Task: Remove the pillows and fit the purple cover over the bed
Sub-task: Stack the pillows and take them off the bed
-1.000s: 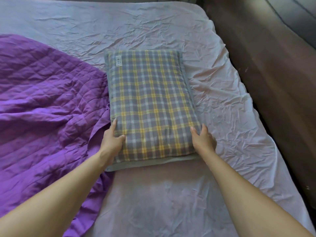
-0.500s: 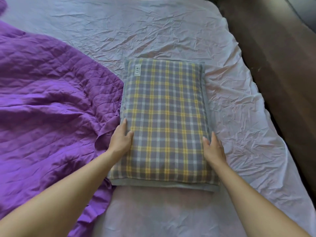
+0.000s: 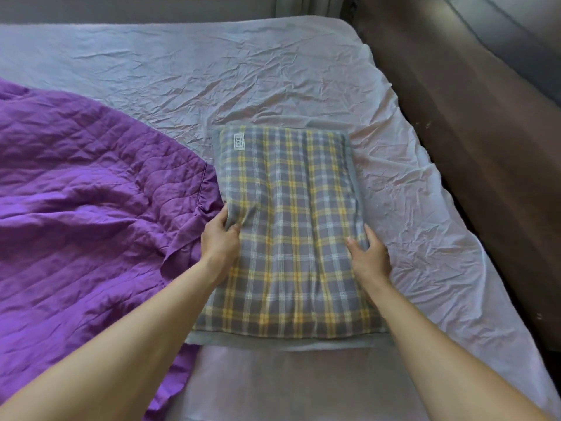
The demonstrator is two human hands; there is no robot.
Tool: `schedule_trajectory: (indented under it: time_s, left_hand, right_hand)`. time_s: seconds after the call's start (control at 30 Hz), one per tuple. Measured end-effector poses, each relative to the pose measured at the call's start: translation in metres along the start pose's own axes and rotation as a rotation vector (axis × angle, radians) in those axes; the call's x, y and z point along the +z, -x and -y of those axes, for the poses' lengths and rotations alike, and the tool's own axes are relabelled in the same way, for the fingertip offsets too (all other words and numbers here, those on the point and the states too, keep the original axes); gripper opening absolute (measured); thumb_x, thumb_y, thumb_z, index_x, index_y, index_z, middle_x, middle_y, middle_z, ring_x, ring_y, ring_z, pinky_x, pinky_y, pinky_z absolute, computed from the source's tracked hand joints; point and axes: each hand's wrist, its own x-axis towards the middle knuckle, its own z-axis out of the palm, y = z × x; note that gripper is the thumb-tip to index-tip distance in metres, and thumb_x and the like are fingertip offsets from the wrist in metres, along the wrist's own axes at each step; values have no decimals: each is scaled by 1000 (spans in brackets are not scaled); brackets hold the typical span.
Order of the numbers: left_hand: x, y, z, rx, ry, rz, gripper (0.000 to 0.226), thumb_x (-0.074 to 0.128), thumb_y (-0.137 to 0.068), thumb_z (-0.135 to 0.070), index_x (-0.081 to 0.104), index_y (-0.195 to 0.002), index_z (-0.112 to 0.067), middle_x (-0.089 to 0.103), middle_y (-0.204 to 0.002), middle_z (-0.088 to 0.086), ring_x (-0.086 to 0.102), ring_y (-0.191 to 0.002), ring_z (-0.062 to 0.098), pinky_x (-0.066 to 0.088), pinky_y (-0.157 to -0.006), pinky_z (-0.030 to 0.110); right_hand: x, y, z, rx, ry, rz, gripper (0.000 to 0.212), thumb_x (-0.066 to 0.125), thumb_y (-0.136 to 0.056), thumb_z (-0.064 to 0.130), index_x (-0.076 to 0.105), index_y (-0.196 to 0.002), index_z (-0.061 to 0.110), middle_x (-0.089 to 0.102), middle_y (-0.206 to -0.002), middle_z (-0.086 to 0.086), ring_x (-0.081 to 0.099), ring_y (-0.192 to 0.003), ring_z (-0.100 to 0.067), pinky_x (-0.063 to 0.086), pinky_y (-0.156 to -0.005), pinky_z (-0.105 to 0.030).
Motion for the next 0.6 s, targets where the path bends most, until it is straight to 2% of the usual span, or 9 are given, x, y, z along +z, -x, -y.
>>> schedule_trajectory:
  time_s: [0.07,0.2,0.23,0.27,0.33,0.4,0.47,0.53,0.6]
  left_hand:
    - [4,11,-3,24,-12,9,47,49,-94,-11,46,-135,-34,61,-124,-12,59,-111,11,47,-97,31]
    - [12,32,-8,60,-40,48,36,51,-92,-19,55,-125,-34,67,-114,2,62,-103,32,52,-84,49]
    - [14,39,-10,84,-38,66,32,50,-92,-17,60,-118,-31,69,-107,5,63,-95,37,53,-75,49]
    - [16,49,-14,118,-30,92,27,49,-92,-14,64,-110,-29,68,-92,6,60,-77,39,51,-64,45]
    - [18,66,-19,166,-13,134,24,47,-93,-11,65,-97,-26,55,-68,-5,44,-56,23,37,-49,32]
    - [17,89,-27,189,2,208,24,45,-94,-9,64,-104,-20,52,-58,-15,38,-49,11,32,-43,24]
    - [16,106,-31,195,20,254,27,44,-95,-8,62,-113,-15,59,-64,-16,43,-51,9,36,-40,22]
    - [12,127,-37,194,26,316,31,44,-95,-9,60,-119,-20,66,-79,-12,51,-59,12,42,-46,23]
    - [7,152,-43,209,25,406,32,43,-95,-10,61,-119,-22,69,-86,-8,57,-66,16,46,-55,28]
  right_hand:
    - [-11,13,-3,-28,14,-57,52,54,-94,27,38,-143,17,45,-142,-4,43,-130,-23,33,-106,-32]
    - [-35,41,-14,-42,48,-152,49,52,-94,31,42,-141,23,51,-136,-11,44,-127,-27,33,-108,-41]
    - [-42,50,-17,-35,45,-176,48,52,-94,32,42,-140,23,51,-135,-12,44,-127,-28,33,-108,-43]
    - [-50,61,-20,-30,38,-204,48,52,-94,32,42,-140,23,51,-135,-12,43,-128,-29,32,-109,-45]
    - [-62,81,-25,-38,28,-244,48,51,-94,32,43,-140,22,50,-136,-10,41,-130,-29,30,-110,-47]
    - [-78,110,-32,-26,24,-307,47,50,-94,31,43,-140,22,50,-138,-4,40,-131,-26,30,-110,-47]
    - [-90,136,-37,-15,9,-347,45,49,-95,32,44,-139,22,50,-138,-1,43,-129,-23,35,-108,-46]
    - [-102,168,-43,12,-51,-373,45,48,-96,33,43,-139,23,49,-139,2,44,-128,-19,39,-106,-44]
    - [-113,203,-52,49,-99,-418,45,46,-96,36,42,-139,25,50,-137,4,46,-126,-15,42,-104,-43]
